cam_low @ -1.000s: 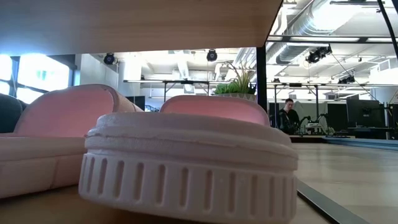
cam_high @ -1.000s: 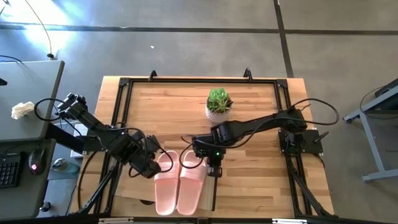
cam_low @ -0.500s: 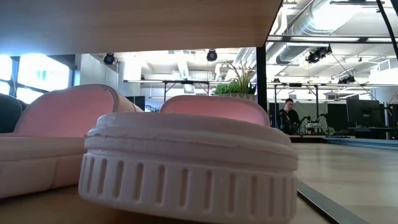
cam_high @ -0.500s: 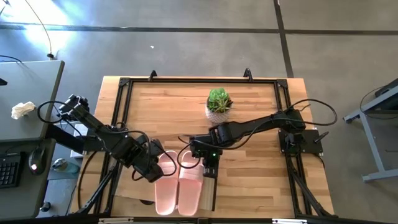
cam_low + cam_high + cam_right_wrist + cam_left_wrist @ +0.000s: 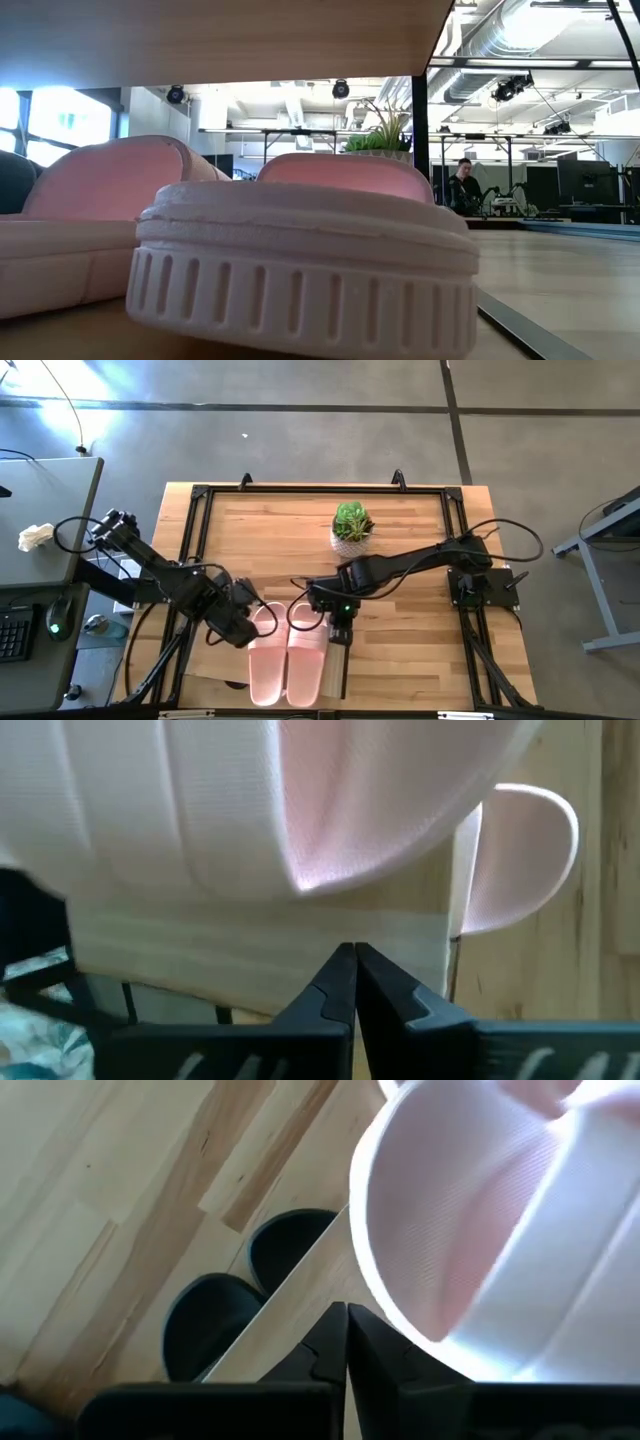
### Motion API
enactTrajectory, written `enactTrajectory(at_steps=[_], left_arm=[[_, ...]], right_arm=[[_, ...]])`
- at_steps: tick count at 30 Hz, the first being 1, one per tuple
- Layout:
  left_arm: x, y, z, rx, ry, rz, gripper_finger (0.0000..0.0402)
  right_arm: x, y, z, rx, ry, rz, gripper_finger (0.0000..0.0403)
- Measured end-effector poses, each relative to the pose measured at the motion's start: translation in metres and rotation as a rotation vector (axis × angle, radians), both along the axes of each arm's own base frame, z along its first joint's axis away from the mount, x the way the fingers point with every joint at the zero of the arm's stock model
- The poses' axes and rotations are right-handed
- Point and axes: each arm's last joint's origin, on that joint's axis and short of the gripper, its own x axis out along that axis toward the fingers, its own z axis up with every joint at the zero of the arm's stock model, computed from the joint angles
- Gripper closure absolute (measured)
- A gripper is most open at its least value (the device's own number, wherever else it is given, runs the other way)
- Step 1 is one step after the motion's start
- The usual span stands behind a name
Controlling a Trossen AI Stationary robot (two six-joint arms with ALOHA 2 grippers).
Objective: Pick and place slides into the shelf
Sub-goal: Adjust the pink slides on the shelf, then return to Home Position
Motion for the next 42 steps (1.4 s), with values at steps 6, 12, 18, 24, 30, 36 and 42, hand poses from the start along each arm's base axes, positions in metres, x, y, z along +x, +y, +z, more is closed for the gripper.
enactTrajectory(at_steps=[6,12,18,24,30,36,42], left_arm=[[-0.013,0.008,0.022,-0.034,-0.090,-0.003,0.0401],[-0.021,0.014,0.064,-0.030,-0.249,-0.081,0.0401],[-0.032,0.021,0.124,-0.012,-0.486,-0.165,0.0401],[-0.041,0.024,0.165,0.009,-0.713,-0.319,0.0401],[-0.056,0.010,0.170,-0.004,-0.869,-0.449,0.0401],[-0.054,-0.030,0.126,-0.098,-1.089,-0.593,0.0401],[-0.068,-0.020,0.112,-0.080,-1.297,-0.656,0.0401]], right_arm=[[-0.012,-0.003,0.025,0.003,-0.019,-0.023,0.0403],[-0.028,-0.006,0.089,-0.013,-0.181,-0.036,0.0403],[-0.065,-0.006,0.162,-0.083,-0.357,-0.079,0.0403],[-0.118,0.010,0.191,-0.077,-0.437,-0.079,0.0403],[-0.172,0.033,0.182,-0.017,-0.465,-0.165,0.0403],[-0.187,0.071,0.139,0.339,-0.641,-0.125,0.0403],[-0.165,0.076,0.093,0.685,-0.898,-0.039,0.0403]])
